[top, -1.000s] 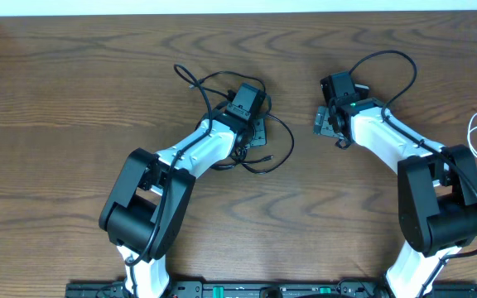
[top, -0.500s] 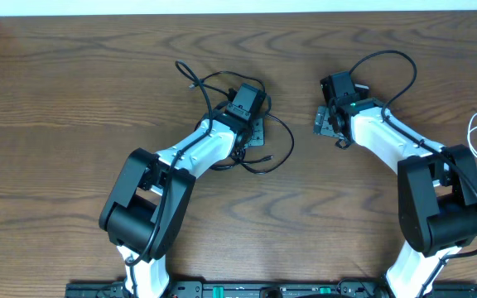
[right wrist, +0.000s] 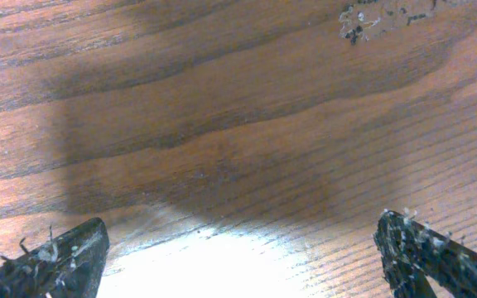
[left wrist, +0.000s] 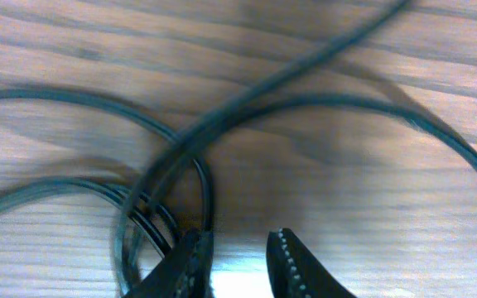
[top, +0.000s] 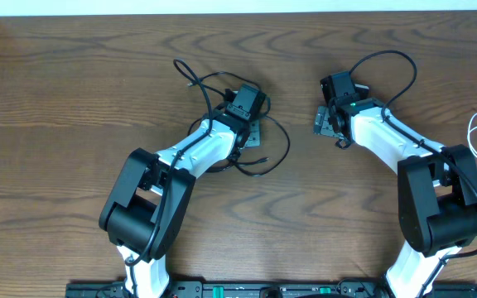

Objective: Untangle cables

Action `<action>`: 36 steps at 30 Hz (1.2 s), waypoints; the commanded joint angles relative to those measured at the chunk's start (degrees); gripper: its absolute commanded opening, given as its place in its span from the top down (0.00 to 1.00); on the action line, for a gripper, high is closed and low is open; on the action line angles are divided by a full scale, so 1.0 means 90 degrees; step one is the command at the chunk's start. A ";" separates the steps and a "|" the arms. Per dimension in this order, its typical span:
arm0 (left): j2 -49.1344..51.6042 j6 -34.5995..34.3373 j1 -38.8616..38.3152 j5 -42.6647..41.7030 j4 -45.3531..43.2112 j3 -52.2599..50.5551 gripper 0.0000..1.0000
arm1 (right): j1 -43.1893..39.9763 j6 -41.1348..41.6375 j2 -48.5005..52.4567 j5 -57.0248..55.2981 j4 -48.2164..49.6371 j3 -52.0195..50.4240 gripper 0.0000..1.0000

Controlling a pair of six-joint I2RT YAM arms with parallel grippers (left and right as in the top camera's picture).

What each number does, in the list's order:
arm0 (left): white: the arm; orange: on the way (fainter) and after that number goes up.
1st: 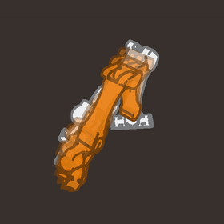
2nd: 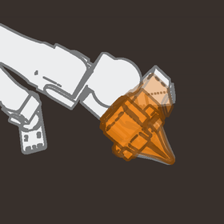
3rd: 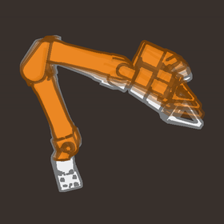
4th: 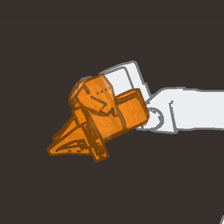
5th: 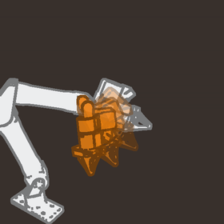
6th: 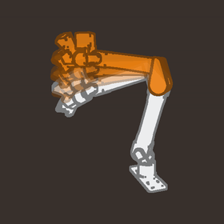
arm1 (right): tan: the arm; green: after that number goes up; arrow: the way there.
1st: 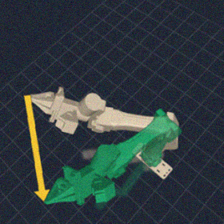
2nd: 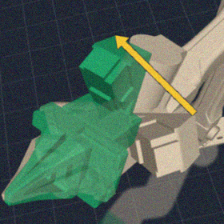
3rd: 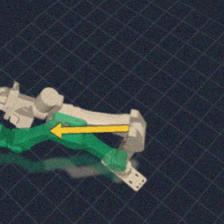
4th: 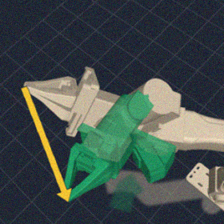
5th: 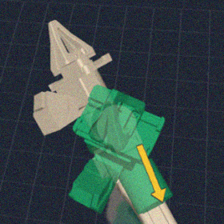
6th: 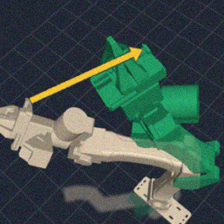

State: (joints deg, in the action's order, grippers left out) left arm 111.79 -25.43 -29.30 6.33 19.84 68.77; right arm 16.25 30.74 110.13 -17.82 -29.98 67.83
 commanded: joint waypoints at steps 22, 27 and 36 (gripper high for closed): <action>-0.0129 0.0134 0.0024 -0.0636 -0.0143 -0.0046 0.73 | 0.0039 -0.0068 0.0053 -0.0121 -0.0002 0.0078 0.01; -0.0163 0.0401 0.0034 -0.0634 0.0083 -0.0039 0.61 | 0.0039 -0.0068 0.0053 -0.0121 -0.0002 0.0078 0.01; -0.0680 0.0658 0.0068 -0.0578 0.0549 0.0075 0.59 | 0.0039 -0.0068 0.0056 -0.0121 -0.0002 0.0078 0.01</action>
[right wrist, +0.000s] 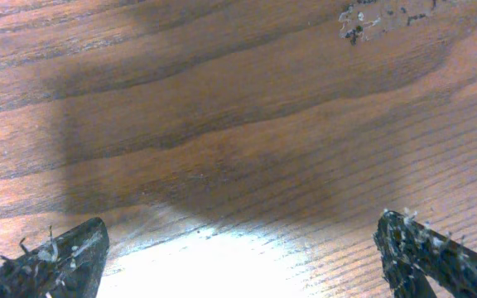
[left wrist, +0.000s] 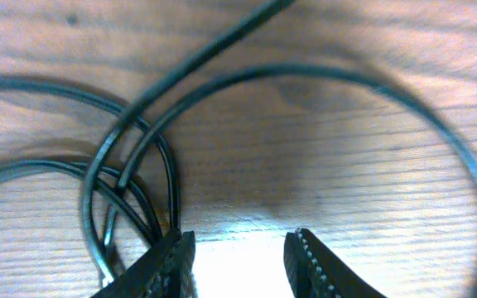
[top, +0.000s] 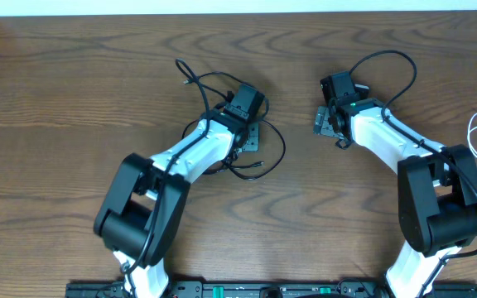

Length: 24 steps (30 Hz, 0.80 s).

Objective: Untangle cables

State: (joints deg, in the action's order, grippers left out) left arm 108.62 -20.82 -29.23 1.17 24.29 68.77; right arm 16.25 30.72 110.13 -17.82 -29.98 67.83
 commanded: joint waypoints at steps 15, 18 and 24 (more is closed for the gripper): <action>-0.0063 -0.0005 0.0109 0.1117 0.0056 0.0049 0.61 | 0.0092 -0.0066 0.0053 -0.0121 -0.0002 0.0078 0.01; 0.0027 -0.0005 0.0109 0.1117 0.0049 0.0049 0.71 | 0.0092 -0.0066 0.0053 -0.0121 -0.0002 0.0078 0.01; 0.0066 -0.0005 0.0136 0.1117 0.0032 0.0049 0.81 | 0.0104 -0.0066 0.0053 -0.0121 -0.0002 0.0078 0.01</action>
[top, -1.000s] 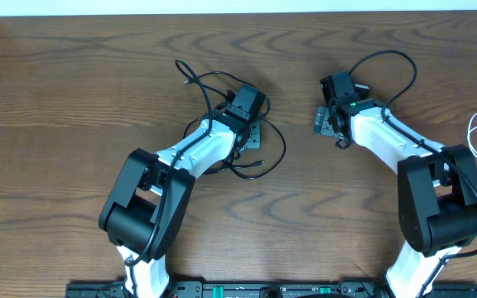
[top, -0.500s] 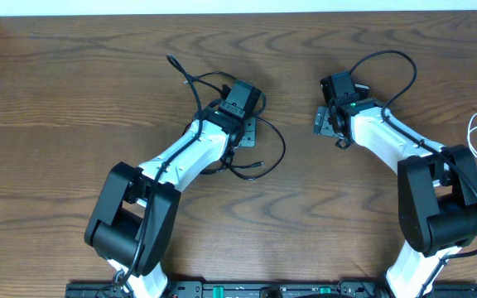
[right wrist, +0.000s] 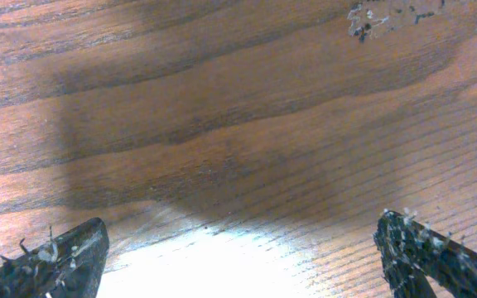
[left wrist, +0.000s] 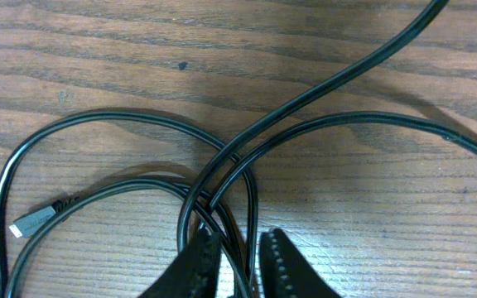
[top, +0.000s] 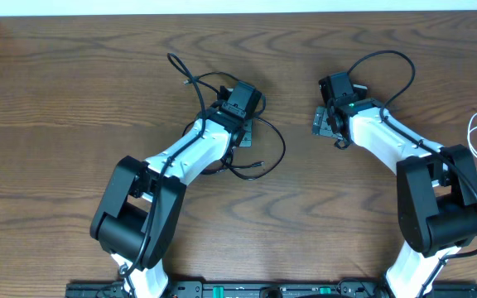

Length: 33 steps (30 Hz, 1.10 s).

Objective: Untangle cables

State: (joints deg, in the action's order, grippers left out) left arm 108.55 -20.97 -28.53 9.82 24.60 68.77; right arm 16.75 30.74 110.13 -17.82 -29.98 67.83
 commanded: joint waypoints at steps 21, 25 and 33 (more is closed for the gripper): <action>0.0180 -0.0250 0.0316 -0.0571 -0.0238 0.0049 0.81 | 0.0058 -0.0068 0.0053 -0.0121 -0.0002 0.0078 0.01; 0.0180 -0.0250 0.0318 -0.0566 -0.0250 0.0049 0.81 | 0.0058 -0.0068 0.0056 -0.0121 -0.0002 0.0078 0.01; 0.0182 -0.1734 0.0318 -0.0469 -0.0095 -0.0015 0.93 | 0.0061 -0.0068 0.0053 -0.0121 -0.0002 0.0078 0.01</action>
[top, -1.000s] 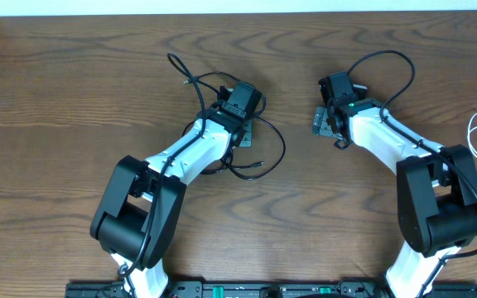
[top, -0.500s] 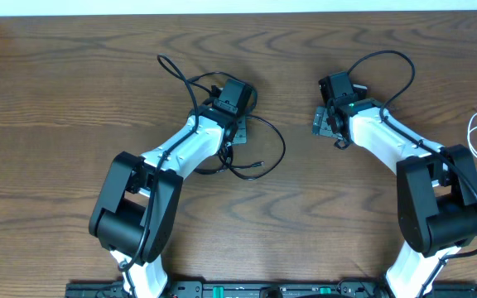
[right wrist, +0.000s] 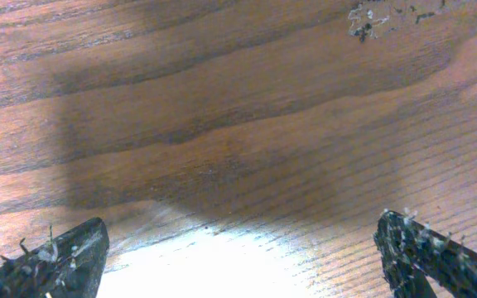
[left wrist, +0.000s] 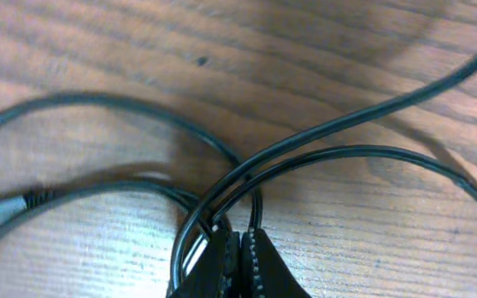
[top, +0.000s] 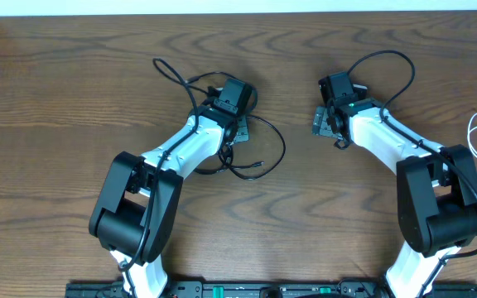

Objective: Untangle cables

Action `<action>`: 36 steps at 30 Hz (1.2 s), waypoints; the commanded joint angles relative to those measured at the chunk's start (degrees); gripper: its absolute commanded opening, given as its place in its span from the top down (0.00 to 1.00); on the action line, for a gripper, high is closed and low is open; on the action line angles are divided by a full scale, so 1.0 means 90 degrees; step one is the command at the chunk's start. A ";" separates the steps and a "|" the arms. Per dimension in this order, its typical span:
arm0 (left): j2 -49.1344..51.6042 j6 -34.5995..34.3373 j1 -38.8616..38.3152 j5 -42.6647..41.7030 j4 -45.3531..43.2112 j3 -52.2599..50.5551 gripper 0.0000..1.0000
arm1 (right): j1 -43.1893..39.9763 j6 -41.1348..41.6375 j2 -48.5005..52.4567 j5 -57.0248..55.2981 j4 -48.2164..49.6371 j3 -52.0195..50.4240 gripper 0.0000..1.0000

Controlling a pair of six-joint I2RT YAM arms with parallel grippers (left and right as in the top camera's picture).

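Note:
A black cable (top: 265, 162) lies tangled in several loops left of the table's middle, and one end reaches to the upper left (top: 157, 64). My left gripper (top: 232, 135) sits over the knot. In the left wrist view the left gripper (left wrist: 240, 247) is shut, with a strand of the black cable (left wrist: 321, 131) caught at its tips and other loops crossing just ahead. A plug end shows at the left edge. My right gripper (top: 326, 124) is open over bare wood, its fingertips (right wrist: 60, 257) wide apart and nothing between them.
A white cable lies coiled at the table's right edge. A pale scuffed patch (right wrist: 379, 15) marks the wood ahead of the right gripper. The table's far edge runs along the top of the overhead view.
The left gripper has shut fully on the cable strand and moved up and left. The cable's free end has shifted left with it. The right arm has not moved.
The left gripper stood partly open at the crossing of the loops, then wider open. Then it was nearly shut around a strand. Now it is shut and the tangle has shifted up-left. The right gripper stayed open over bare wood throughout.

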State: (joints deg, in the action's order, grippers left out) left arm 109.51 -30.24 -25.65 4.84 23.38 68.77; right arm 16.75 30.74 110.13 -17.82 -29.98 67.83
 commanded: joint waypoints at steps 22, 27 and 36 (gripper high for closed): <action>0.0316 -0.0969 -0.0002 0.0087 0.0182 -0.0036 0.79 | 0.0061 -0.0068 0.0053 -0.0121 -0.0002 0.0078 0.01; 0.0442 -0.1224 -0.0002 0.0080 0.0170 -0.0036 0.78 | 0.0061 -0.0068 0.0053 -0.0121 -0.0002 0.0078 0.01; 0.0345 -0.1158 -0.0002 0.0080 0.0158 -0.0027 0.92 | 0.0061 -0.0068 0.0053 -0.0121 -0.0002 0.0078 0.01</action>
State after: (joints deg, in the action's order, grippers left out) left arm 111.81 -40.71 -25.76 4.80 24.10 68.77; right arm 16.86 30.74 110.13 -17.82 -29.98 67.83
